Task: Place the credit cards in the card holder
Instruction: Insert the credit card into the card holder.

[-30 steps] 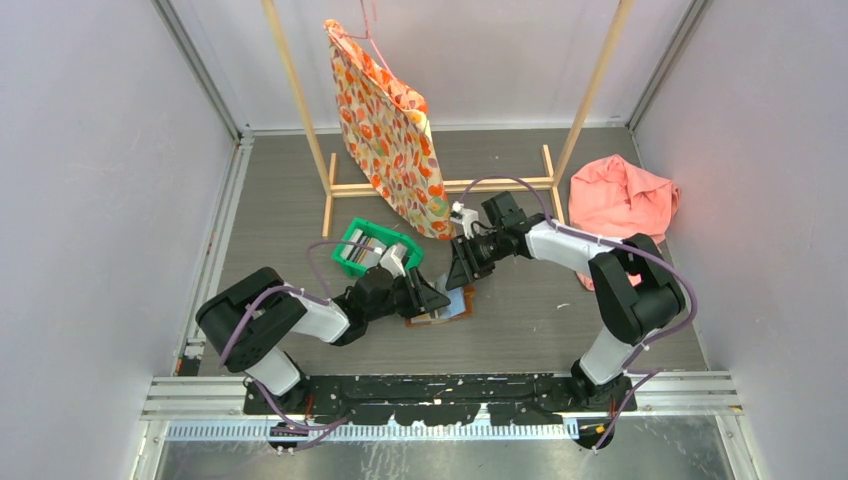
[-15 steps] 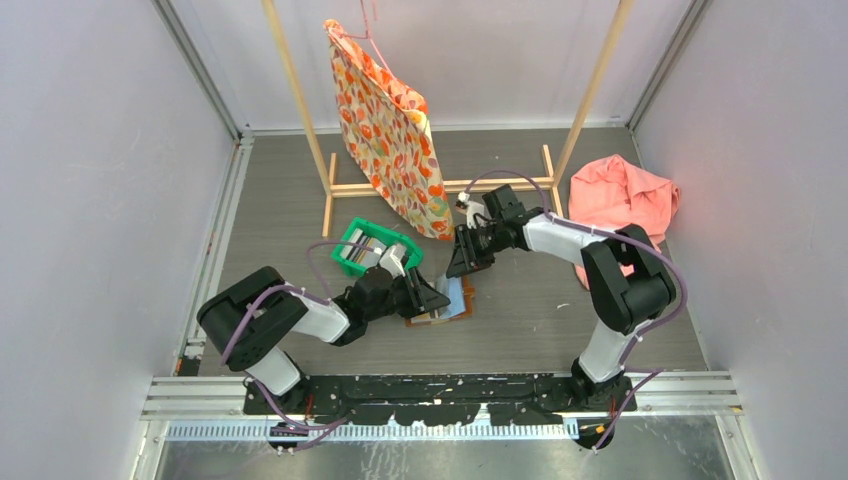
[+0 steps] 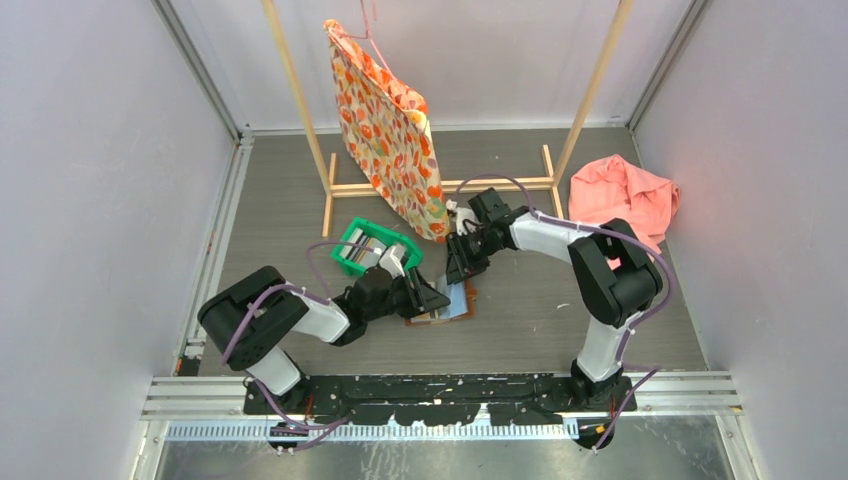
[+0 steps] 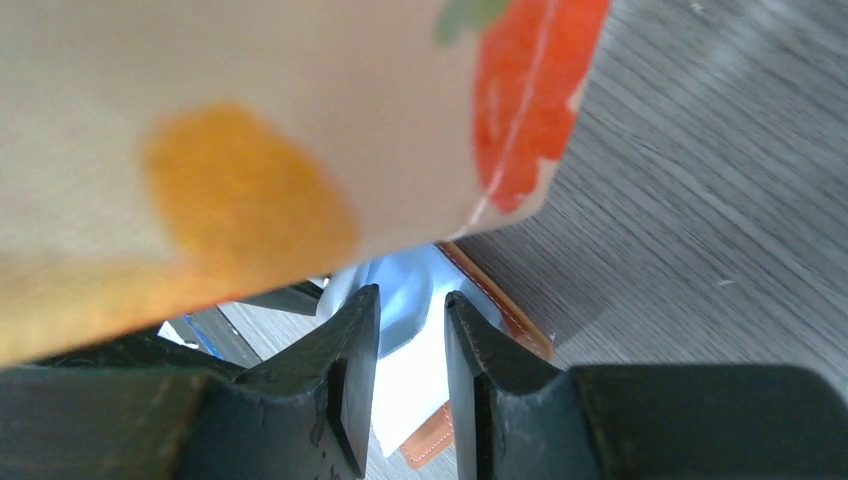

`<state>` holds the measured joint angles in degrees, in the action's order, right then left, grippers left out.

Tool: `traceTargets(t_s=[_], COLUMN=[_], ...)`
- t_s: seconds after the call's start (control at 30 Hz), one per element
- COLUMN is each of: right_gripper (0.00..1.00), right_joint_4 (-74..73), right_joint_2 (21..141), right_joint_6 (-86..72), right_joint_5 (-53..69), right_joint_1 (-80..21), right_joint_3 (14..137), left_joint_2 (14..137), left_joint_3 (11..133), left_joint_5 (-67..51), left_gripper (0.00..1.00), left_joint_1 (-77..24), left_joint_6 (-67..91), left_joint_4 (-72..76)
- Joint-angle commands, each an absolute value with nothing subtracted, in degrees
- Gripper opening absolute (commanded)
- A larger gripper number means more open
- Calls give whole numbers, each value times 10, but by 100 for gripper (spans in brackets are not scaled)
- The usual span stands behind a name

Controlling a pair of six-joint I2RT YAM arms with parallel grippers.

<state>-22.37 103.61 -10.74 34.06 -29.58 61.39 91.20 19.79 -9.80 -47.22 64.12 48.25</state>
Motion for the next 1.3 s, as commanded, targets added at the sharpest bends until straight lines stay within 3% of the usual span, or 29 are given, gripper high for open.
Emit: traceTargets(t_s=[0.0, 0.17, 0.3, 0.43, 0.67, 1.0, 1.2, 1.27], right_gripper=[37, 51, 55, 56, 56, 50, 41, 39], right_joint_4=[-256, -257, -249, -245, -247, -324, -363, -390], right_joint_2=[1042, 1039, 1040, 1048, 1057, 1042, 1007, 986], right_joint_6=[-64, -58, -70, -80, -83, 27, 98, 144], right_joint_5=[318, 358, 377, 382, 371, 273, 278, 311], right_joint_1=[-321, -330, -332, -333, -335, -311, -257, -234], right_joint_3=[640, 641, 638, 637, 641, 666, 672, 680], left_joint_2=[922, 906, 871, 815, 691, 550, 463, 454], left_joint_3=[180, 178, 177, 190, 224, 285, 343, 363], left_joint_5=[-85, -84, -77, -60, 18, 57, 42, 17], left_gripper=[47, 65, 75, 74, 61, 63, 98, 100], left_joint_1=[-468, -467, -467, -467, -467, -465, -426, -388], left_joint_6=[628, 625, 617, 600, 558, 423, 303, 285], left_joint_4=[440, 433, 409, 319, 94, -88, -143, -160])
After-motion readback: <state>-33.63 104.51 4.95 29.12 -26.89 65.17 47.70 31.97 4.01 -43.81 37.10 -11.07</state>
